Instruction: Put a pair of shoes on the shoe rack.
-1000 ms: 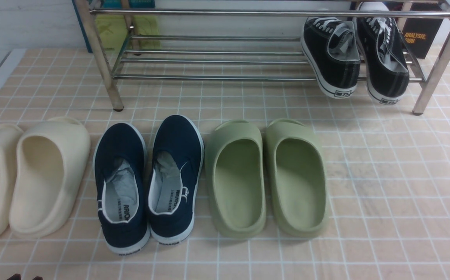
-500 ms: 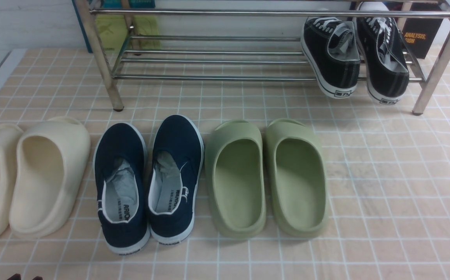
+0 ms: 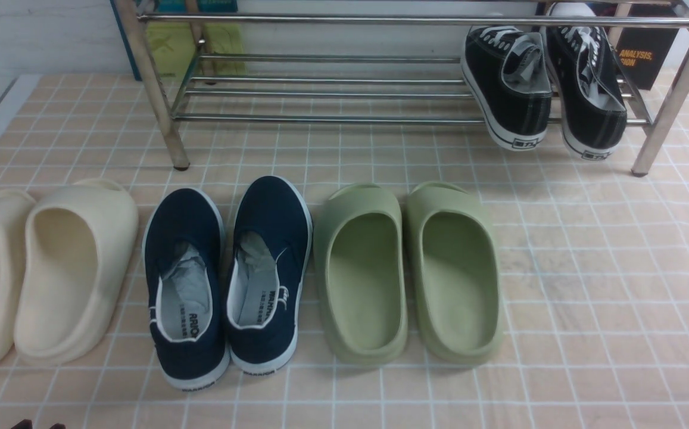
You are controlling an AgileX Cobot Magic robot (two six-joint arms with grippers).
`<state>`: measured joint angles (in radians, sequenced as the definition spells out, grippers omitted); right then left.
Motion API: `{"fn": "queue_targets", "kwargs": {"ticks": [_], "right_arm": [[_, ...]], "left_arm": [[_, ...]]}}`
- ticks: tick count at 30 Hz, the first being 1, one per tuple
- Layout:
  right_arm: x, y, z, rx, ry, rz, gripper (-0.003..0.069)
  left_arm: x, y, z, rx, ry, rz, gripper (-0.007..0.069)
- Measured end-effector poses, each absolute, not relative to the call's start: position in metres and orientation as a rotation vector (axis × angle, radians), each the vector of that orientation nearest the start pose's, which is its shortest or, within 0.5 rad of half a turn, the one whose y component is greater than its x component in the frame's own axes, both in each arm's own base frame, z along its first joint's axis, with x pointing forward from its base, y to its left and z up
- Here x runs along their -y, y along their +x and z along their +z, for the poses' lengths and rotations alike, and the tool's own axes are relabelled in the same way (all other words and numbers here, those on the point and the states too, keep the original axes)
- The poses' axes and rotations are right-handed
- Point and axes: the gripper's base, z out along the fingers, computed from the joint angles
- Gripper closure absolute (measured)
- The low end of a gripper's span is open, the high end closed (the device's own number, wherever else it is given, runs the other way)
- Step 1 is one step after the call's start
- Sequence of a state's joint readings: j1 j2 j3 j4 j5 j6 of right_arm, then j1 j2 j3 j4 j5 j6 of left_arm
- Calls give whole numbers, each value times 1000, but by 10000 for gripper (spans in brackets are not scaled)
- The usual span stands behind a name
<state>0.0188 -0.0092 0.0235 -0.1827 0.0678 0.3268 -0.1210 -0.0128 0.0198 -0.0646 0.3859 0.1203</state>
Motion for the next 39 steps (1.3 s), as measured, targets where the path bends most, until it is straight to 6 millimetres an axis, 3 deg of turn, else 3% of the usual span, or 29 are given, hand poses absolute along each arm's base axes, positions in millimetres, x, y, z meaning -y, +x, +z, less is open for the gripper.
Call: {"fn": "queue_targets", "kwargs": {"ticks": [7, 11, 22, 39], "right_arm": [[-2, 56, 186, -1716, 95, 105, 599], [-4, 54, 178, -1808, 88, 107, 676], [2, 53, 175, -1848, 193, 96, 676], [2, 52, 175, -1857, 202, 102, 666]], "left_arm": [[8, 51, 173, -1867, 187, -64, 385], [8, 51, 173, -1867, 187, -64, 385], [8, 51, 173, -1867, 187, -64, 385], [8, 51, 173, -1867, 187, -64, 385]]}}
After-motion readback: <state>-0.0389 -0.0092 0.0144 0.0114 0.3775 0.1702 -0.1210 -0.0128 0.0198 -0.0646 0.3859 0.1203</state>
